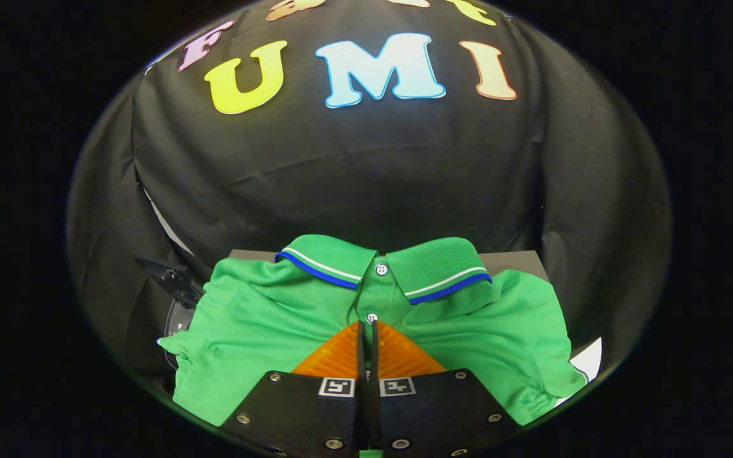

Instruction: Put the clothes into the washing machine and then close the washing machine lid.

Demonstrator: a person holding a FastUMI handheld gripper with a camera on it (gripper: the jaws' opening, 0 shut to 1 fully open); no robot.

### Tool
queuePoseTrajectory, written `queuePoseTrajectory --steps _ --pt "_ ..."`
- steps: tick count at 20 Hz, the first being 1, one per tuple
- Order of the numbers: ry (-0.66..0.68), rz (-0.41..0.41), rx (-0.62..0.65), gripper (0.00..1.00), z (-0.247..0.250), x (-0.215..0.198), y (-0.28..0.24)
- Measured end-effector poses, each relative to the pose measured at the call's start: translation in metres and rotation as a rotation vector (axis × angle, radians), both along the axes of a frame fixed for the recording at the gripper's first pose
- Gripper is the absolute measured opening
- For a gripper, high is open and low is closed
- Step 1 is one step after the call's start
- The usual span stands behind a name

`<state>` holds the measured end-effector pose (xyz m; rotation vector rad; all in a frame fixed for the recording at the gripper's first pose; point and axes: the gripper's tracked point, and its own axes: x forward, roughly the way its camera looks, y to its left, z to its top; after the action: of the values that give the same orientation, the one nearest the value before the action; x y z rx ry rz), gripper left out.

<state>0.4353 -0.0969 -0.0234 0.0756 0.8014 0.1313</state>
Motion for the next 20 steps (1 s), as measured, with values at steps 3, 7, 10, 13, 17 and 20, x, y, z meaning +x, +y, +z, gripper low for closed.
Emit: queuePoseTrajectory --steps 3,7,10,13,17,20 --pt "-0.029 -0.017 0.044 0.00 0.017 -0.003 0.005" --pt "-0.074 -0.032 0.062 0.00 0.040 -0.010 0.011" --pt "-0.116 -0.044 0.078 0.00 0.060 -0.015 0.019" --pt "-0.149 -0.051 0.096 0.00 0.075 -0.020 0.031" --pt "-0.201 -0.055 0.124 0.00 0.097 -0.023 0.054" --pt "-0.251 -0.038 0.127 0.00 0.115 -0.025 0.076"
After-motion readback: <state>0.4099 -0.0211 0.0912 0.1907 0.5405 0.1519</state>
